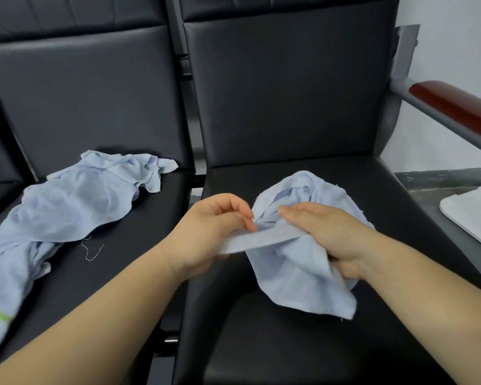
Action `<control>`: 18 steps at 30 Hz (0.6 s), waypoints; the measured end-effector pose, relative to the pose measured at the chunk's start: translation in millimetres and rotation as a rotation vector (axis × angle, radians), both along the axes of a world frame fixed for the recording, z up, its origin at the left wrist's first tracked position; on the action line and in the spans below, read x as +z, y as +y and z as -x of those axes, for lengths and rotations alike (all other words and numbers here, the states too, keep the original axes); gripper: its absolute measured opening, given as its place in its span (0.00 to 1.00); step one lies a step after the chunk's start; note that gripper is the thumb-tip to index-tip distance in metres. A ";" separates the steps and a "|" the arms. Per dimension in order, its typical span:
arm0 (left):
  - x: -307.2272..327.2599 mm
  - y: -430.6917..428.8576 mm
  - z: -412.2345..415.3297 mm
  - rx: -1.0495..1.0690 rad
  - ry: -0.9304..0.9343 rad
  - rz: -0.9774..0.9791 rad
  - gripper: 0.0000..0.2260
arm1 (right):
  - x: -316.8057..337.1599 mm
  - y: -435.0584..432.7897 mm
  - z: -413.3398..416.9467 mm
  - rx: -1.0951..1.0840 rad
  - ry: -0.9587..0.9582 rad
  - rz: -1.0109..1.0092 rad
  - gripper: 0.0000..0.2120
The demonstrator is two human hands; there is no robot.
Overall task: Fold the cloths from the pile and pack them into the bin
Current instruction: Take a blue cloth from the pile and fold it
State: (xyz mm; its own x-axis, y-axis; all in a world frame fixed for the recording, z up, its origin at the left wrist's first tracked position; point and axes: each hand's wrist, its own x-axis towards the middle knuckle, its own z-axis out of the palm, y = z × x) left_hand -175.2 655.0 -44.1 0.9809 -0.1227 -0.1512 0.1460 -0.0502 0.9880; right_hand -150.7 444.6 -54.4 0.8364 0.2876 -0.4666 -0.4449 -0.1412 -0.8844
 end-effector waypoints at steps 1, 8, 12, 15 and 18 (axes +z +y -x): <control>-0.4 4.2 0.3 -0.075 -0.021 -0.059 0.07 | 1.2 -1.4 -1.4 0.060 0.015 -0.011 0.18; 1.4 21.1 -0.8 -0.476 -0.150 -0.705 0.08 | 3.1 -12.8 -9.7 0.451 0.034 0.095 0.12; -3.0 35.2 -5.8 -0.337 -0.283 -0.853 0.09 | 5.7 -15.1 -7.3 0.529 -0.184 0.611 0.10; -0.4 38.1 -3.8 -0.226 -0.338 -1.076 0.09 | 13.1 -15.7 -5.9 0.350 -0.359 0.666 0.10; 7.2 26.1 -0.4 0.006 -0.380 -0.865 0.09 | 19.8 -11.8 -3.8 0.234 -0.483 0.563 0.11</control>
State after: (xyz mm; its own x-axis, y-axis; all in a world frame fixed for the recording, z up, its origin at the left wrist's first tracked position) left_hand -174.8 681.1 -36.9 0.9834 -0.1122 0.1424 -0.1753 -0.7883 0.5898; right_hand -146.9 432.7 -34.6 0.9308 0.3098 -0.1941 0.0684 -0.6691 -0.7400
